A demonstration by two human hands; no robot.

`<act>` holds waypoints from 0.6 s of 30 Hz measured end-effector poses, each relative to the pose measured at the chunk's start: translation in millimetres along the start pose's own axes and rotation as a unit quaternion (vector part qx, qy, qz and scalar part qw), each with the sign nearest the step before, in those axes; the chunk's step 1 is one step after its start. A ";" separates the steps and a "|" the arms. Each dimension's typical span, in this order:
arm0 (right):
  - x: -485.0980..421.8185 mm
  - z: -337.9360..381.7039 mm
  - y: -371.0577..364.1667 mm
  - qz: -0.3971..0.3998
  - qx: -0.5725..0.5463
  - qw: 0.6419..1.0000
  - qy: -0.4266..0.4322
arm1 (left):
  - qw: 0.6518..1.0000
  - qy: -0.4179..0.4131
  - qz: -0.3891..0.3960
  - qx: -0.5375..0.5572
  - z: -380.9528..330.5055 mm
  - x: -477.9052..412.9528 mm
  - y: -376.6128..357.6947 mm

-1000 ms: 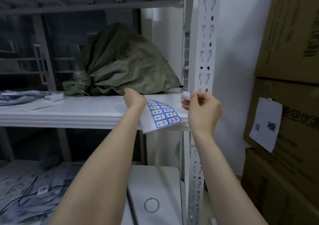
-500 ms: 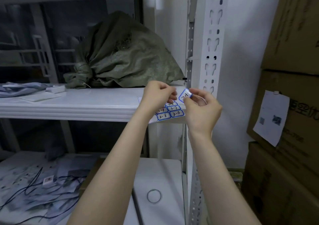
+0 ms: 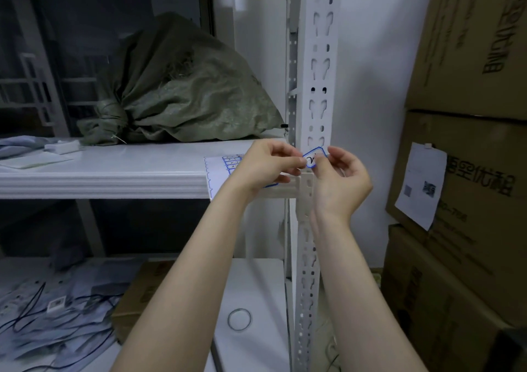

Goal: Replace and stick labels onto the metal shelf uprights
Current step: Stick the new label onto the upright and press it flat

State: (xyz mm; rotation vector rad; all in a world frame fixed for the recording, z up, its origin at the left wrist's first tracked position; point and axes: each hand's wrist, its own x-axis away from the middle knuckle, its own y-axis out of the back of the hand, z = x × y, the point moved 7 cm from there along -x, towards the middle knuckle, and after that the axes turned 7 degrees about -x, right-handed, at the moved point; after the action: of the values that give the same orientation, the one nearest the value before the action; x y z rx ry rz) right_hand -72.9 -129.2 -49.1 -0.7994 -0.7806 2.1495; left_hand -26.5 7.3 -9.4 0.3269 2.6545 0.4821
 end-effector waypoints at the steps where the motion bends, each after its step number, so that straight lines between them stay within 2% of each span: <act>1: -1.3 1.2 1.5 0.002 -0.001 1.000 -0.001 | 1.000 -0.006 -0.001 0.003 -1.9 -0.6 -3.0; 10: -21.0 -1.4 0.6 0.069 0.048 0.996 -0.026 | 0.996 -0.039 -0.083 0.023 -16.9 -7.8 -8.7; 18: -43.4 17.8 -15.8 0.128 0.149 0.980 0.039 | 0.979 -0.079 -0.186 0.027 -26.2 -15.7 -1.0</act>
State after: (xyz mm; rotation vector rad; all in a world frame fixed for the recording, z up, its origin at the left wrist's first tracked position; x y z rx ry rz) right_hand -55.2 -158.7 -13.5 -0.8555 -0.3158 2.3714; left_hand -24.4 -5.7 18.1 -0.1141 2.4943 0.2517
